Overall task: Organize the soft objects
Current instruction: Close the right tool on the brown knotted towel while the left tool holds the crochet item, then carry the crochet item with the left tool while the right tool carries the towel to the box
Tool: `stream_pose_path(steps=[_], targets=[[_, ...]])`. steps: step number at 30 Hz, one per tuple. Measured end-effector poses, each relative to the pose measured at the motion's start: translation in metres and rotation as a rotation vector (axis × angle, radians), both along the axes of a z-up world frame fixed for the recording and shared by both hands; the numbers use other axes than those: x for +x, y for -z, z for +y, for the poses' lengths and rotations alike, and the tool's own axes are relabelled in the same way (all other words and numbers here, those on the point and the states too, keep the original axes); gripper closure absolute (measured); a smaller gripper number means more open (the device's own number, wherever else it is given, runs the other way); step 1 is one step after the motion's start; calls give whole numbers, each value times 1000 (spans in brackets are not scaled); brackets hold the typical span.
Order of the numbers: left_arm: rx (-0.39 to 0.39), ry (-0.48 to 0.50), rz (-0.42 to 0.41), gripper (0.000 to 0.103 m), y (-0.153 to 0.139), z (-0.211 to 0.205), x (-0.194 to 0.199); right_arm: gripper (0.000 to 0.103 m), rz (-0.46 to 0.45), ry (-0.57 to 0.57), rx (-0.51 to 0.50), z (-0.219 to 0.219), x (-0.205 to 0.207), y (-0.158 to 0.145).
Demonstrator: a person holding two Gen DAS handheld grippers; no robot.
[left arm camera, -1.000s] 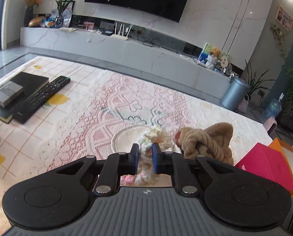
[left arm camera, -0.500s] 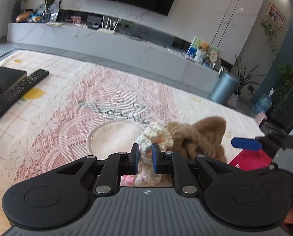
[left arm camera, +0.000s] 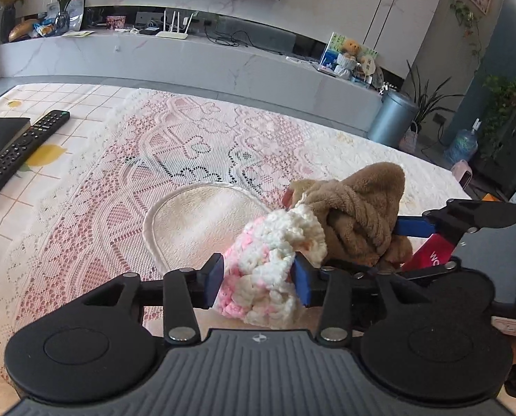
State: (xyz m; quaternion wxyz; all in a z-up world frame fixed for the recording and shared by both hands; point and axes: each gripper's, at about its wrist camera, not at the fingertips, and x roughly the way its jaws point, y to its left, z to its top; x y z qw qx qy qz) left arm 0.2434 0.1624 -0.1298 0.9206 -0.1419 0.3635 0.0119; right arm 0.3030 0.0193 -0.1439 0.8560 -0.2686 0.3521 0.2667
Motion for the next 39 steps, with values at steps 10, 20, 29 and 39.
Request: stream_pose_path(steps=[10,20,29,39], targets=[[19,-42,-53,83,-6,1,-8,69,-40,-9,35,-8,-12,-13],[31,-108,-169,84,-36,6,-25,93,-97,18,130,-25,-25,-50],[43,-83,-230,84,-75,-5,-42,93,-145,17,230,-40,-44,-101],[29,4,-285,84,-110,-46,-64,93,-236,83,258,-103,-87,-147]])
